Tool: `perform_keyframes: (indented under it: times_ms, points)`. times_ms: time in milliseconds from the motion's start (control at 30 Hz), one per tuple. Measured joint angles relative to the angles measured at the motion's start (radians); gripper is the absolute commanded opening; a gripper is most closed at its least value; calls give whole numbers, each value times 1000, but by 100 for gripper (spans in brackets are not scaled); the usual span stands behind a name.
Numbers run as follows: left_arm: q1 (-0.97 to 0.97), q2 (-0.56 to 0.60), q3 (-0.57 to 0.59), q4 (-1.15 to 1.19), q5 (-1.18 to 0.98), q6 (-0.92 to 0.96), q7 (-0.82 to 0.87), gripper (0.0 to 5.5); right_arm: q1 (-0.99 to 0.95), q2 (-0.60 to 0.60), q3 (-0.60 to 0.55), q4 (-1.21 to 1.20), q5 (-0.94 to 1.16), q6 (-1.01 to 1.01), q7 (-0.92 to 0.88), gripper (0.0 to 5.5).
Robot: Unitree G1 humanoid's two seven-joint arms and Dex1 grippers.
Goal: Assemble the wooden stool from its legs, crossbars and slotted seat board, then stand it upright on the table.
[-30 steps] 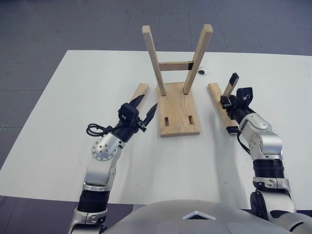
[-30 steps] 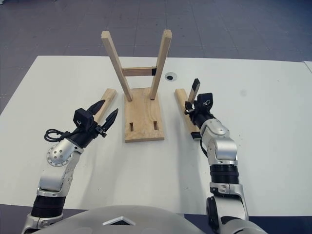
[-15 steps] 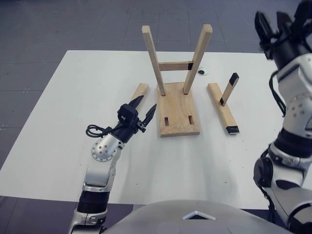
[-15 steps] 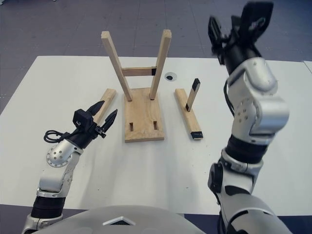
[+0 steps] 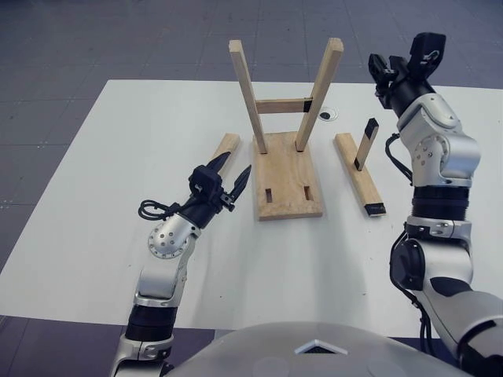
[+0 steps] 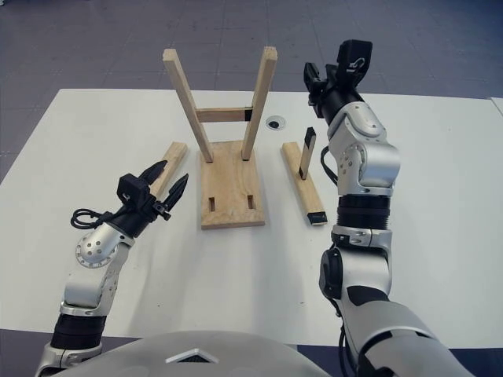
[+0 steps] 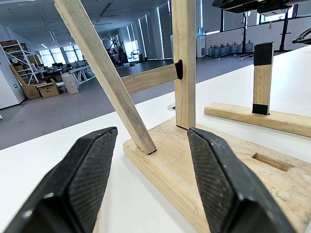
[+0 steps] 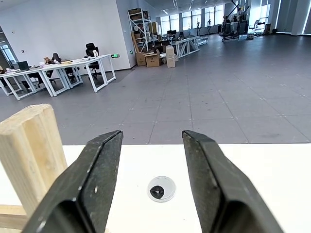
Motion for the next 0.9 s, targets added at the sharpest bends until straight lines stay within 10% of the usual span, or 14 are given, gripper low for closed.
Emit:
perform_keyframes:
  times_ms: [900]
  points:
    - [23,0,-4,-1,0,0,0,267,117,-15,6,61,-47,-123,-4,225]
